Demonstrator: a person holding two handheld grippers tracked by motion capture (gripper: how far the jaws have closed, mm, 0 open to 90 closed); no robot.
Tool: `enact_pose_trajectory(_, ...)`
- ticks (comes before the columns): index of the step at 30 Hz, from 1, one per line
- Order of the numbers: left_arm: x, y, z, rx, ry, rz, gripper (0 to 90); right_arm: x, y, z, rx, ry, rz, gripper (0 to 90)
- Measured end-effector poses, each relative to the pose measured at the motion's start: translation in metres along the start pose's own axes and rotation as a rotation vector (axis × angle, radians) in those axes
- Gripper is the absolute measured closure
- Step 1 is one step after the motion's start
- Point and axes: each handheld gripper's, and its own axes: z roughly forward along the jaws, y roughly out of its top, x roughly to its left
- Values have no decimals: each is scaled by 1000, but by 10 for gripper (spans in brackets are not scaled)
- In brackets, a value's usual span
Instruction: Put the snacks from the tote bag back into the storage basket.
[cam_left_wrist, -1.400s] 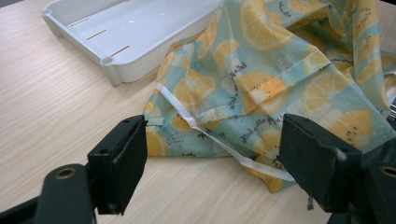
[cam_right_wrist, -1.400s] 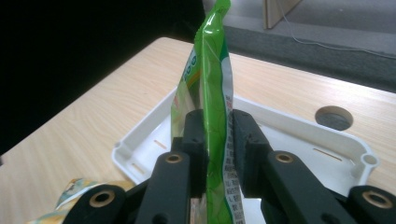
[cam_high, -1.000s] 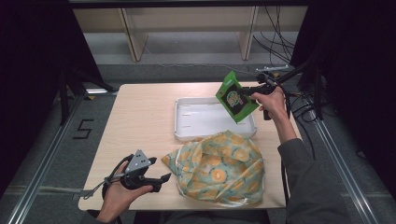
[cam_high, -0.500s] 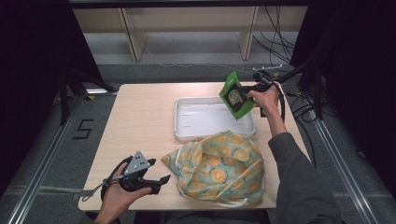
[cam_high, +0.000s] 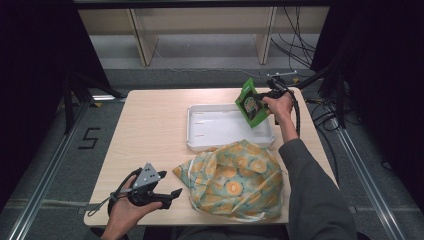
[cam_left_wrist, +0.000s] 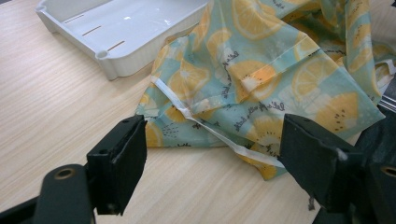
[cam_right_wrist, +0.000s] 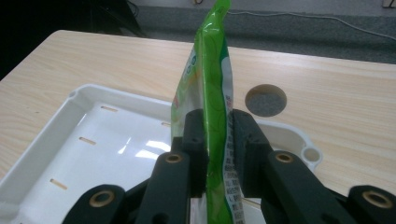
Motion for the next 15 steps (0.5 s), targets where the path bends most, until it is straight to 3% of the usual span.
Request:
enact_pose_trajectory(1, 0, 0, 0, 0, 2, 8, 230, 2, -1, 0, 8, 0, 29, 774)
enact_pose_trajectory(3, 1, 1, -1, 4, 4, 16, 230, -1, -1, 2, -19, -18, 5, 774)
enact_pose_trajectory(5, 1, 0, 1, -5, -1, 14, 231, -2, 0, 2, 10, -17, 14, 774)
enact_pose_trajectory(7, -1, 0, 2, -11, -5, -17, 230, -3, -1, 5, 0, -21, 2, 774)
enact_pose_trajectory(8, -1, 0, 2, -12, -8, -11, 231, -1, -2, 7, -3, -19, 34, 774)
enact_pose_trajectory(9, -1, 0, 2, -8, -4, 3, 231, -3, -3, 11, -39, -23, 2, 774)
enact_pose_trajectory(10, -1, 0, 2, -10, -5, 2, 231, -2, -2, 10, -10, -17, 30, 774)
enact_pose_trajectory(11, -2, 0, 3, -11, -10, -19, 231, -5, -2, 11, -17, -22, -6, 774)
enact_pose_trajectory(12, -2, 0, 2, -9, -9, -16, 231, -2, -3, 12, -2, -19, 40, 773)
enact_pose_trajectory(13, -1, 0, 2, -7, -8, 3, 230, -5, -4, 15, -34, -22, 2, 773)
enact_pose_trajectory(14, -1, 0, 2, -11, -8, -2, 230, -4, -3, 13, 4, -55, -9, 773)
enact_pose_trajectory(15, -1, 0, 2, -11, -8, -2, 230, -6, -4, 16, 4, -56, -20, 773)
